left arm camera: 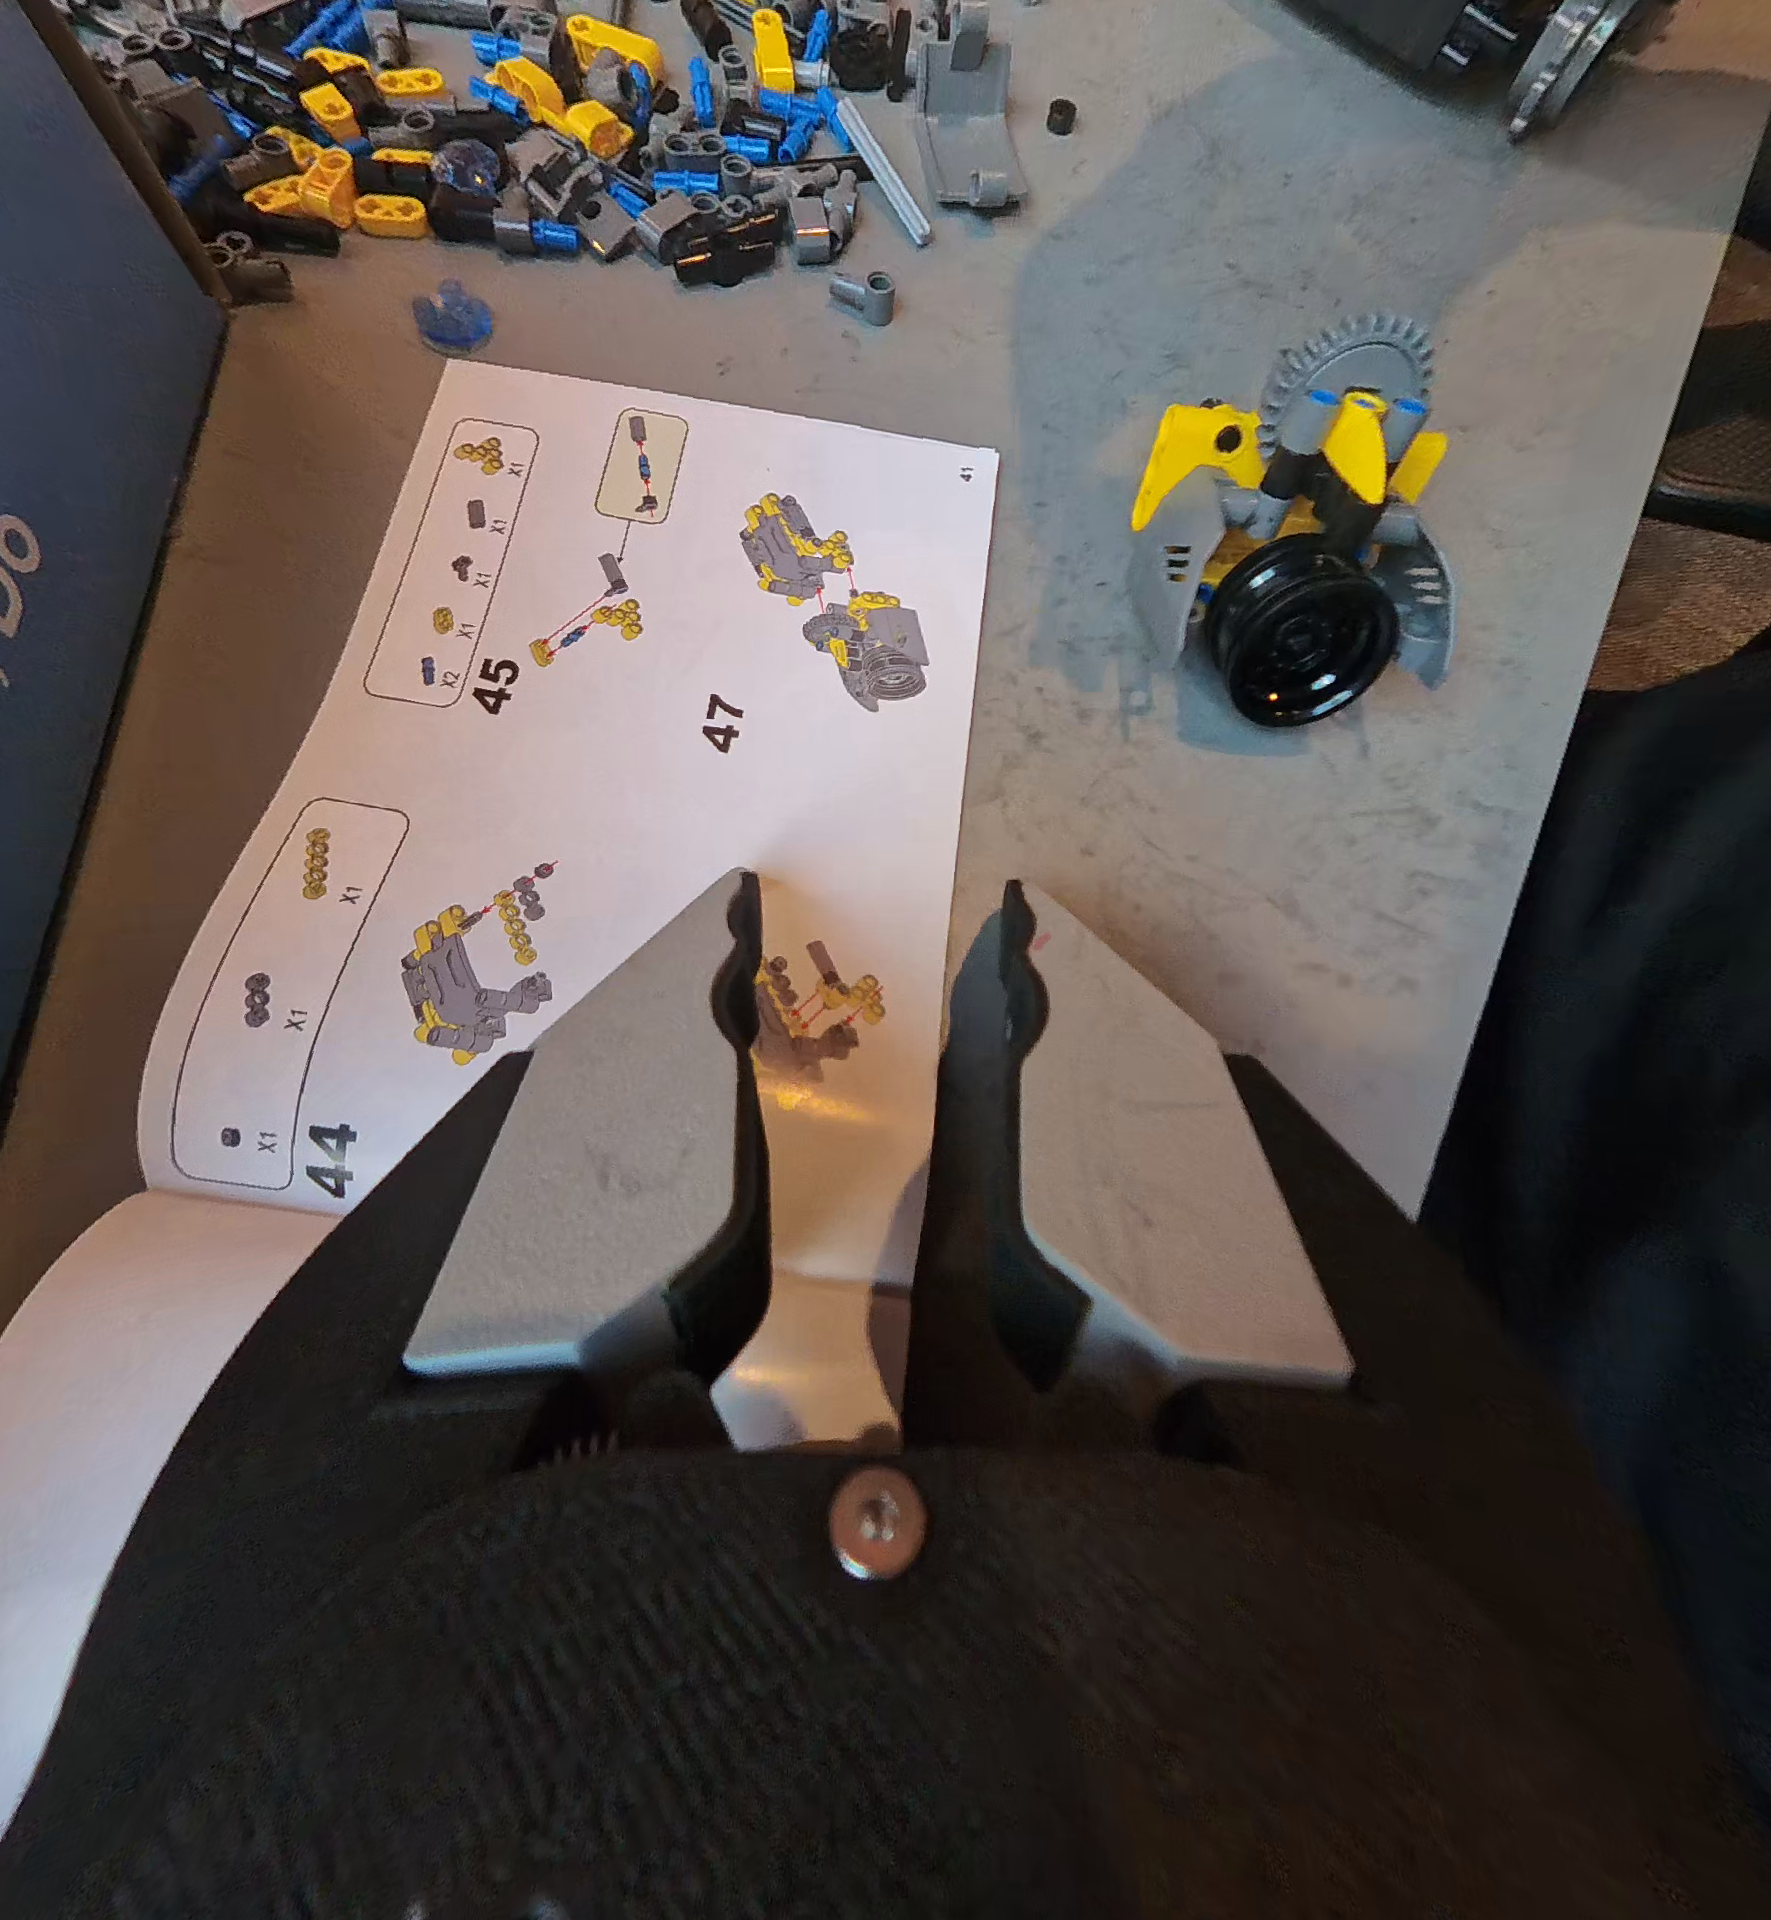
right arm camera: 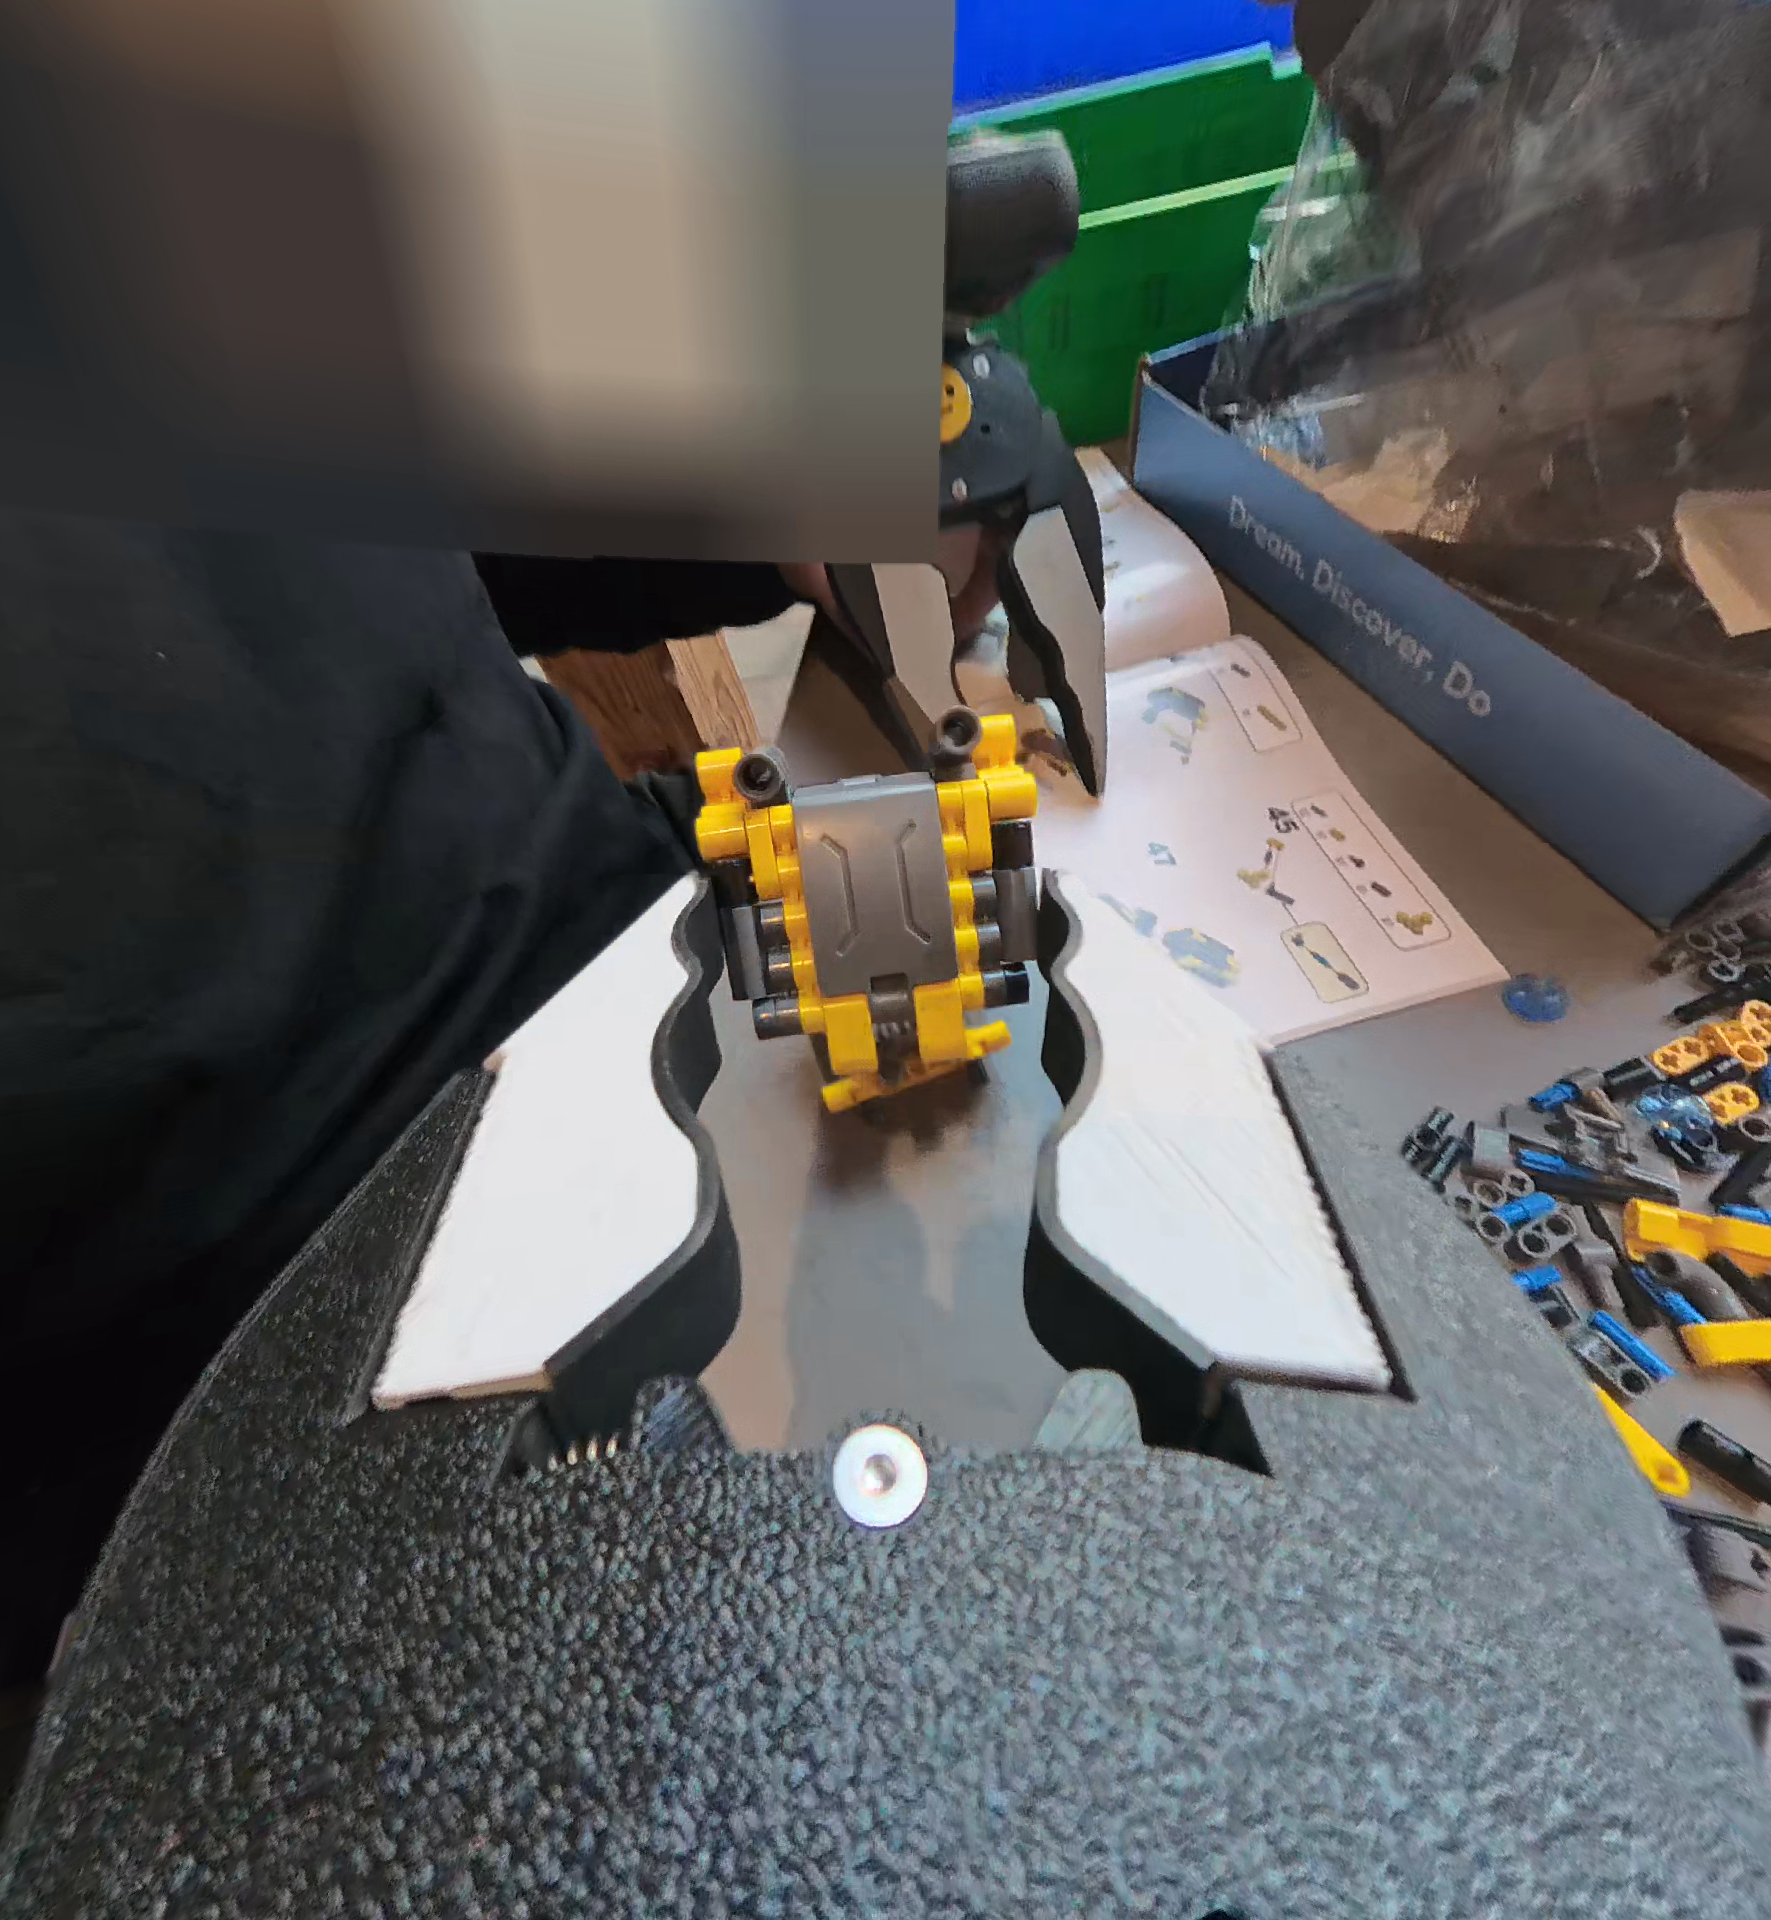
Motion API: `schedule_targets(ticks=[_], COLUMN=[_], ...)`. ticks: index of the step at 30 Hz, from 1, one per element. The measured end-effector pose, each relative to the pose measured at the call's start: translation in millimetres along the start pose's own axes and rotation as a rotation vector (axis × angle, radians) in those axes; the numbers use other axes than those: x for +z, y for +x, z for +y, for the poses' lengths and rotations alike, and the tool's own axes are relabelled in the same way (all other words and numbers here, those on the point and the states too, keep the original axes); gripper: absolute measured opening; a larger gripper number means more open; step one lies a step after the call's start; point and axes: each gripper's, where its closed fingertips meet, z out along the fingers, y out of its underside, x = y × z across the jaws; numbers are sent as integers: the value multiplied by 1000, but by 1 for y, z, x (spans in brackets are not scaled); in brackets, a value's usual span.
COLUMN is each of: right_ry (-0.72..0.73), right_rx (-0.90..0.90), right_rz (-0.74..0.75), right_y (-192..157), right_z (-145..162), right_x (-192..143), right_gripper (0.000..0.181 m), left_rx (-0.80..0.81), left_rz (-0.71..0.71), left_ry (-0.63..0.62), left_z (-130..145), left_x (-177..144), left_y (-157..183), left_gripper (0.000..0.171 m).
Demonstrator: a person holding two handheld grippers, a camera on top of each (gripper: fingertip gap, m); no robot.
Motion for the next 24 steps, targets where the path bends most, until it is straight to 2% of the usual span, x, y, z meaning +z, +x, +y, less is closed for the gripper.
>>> schedule_targets(ticks=[5, 20, 24], right_ry=[99, 17, 89], right_rx=[-6, -29, -40], right_rz=[-36, 101, 139], right_y=[-13, -9, -5], right_z=[-14, 2, -7], right_x=[-10, -2, -9], right_gripper=[59, 60, 59], left_rx=[1, 8, 4], left_rz=[1, -6, -5], left_ry=[0, -2, 0], left_z=[0, 0, 0], left_x=[0, 0, 0], left_y=[0, 0, 0], left_gripper=[44, 44, 43])
